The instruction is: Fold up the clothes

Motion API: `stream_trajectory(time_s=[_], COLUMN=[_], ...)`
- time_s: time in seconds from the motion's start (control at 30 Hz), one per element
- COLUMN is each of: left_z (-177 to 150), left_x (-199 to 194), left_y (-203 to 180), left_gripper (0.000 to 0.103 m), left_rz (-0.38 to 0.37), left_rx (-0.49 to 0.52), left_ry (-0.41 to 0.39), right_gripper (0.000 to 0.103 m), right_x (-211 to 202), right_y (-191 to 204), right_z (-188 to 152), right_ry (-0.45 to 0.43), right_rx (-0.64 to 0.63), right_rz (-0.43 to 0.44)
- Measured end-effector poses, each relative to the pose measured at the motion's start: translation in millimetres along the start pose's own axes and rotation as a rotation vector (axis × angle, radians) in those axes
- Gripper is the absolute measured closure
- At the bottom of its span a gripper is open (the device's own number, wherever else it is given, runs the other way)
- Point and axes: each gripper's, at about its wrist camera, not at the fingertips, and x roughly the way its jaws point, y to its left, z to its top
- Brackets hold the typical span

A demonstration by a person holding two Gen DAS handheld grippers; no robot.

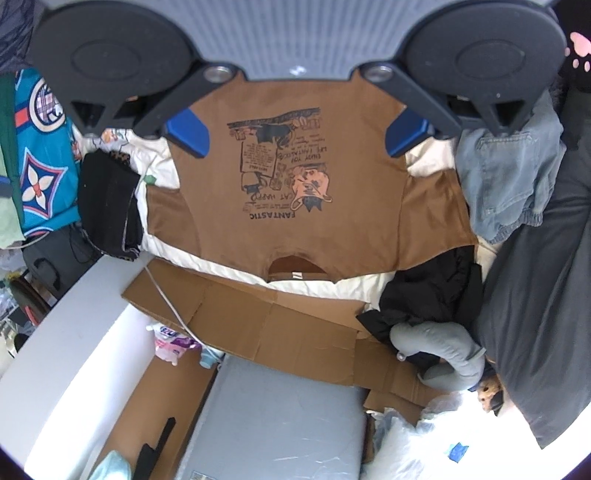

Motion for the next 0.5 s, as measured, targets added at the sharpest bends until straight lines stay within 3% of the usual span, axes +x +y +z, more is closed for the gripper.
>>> stream_trajectory(time_s=[0.27,0.5], left_z=[-14,-18], left_x=[-5,18], left_y=[12,47], left_gripper=[0.0,0.0], left_rz=[0.009,-0.002], left_rx=[0.011,-0.034], left_ry=[0.016,0.039], right_gripper=[0.001,0.001], right_x=[8,30], right_y=[21,44], right_z=[-20,-37], right_ry=[-0.009,0.003], right_rx=[-0.001,0.024], right_rz=[-0.023,-0.009])
